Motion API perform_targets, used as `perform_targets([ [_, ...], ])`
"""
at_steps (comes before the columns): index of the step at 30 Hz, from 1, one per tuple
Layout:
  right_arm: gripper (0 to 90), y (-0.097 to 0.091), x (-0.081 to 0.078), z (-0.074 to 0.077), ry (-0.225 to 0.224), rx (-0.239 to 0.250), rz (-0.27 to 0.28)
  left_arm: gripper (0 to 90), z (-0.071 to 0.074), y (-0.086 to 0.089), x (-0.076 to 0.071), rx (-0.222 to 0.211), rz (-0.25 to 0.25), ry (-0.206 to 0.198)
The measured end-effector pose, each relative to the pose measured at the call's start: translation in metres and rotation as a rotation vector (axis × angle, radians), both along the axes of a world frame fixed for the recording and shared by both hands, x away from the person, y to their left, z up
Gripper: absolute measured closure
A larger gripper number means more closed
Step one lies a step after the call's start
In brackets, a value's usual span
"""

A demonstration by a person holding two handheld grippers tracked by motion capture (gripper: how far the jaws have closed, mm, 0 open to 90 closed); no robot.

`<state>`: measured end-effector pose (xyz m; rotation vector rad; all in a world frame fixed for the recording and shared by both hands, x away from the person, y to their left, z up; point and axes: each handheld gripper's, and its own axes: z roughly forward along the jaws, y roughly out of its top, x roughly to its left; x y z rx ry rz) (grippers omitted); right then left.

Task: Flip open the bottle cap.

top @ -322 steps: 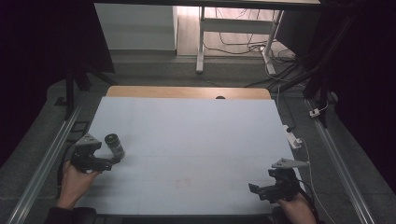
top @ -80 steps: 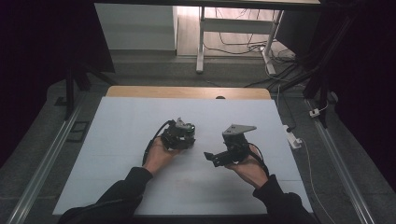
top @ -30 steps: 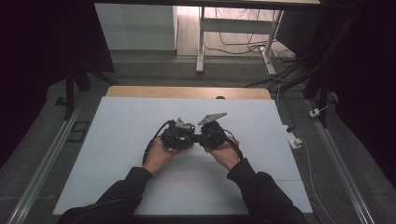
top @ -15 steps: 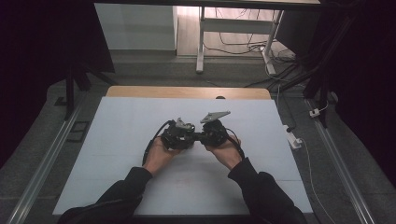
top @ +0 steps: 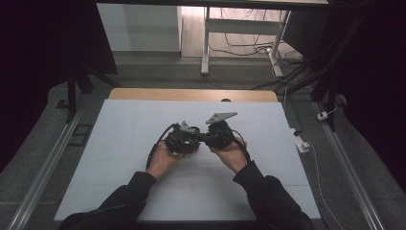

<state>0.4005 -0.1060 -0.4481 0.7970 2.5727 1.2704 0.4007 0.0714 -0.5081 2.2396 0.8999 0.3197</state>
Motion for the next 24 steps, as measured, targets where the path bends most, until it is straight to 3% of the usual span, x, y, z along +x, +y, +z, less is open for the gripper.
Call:
perform_targets([
  [24,89.5,0.003,0.02,0.011,-0.003,0.029,-0.033,53.8,-0.001,0.0,-0.001,-0.001,0.005,-0.004],
])
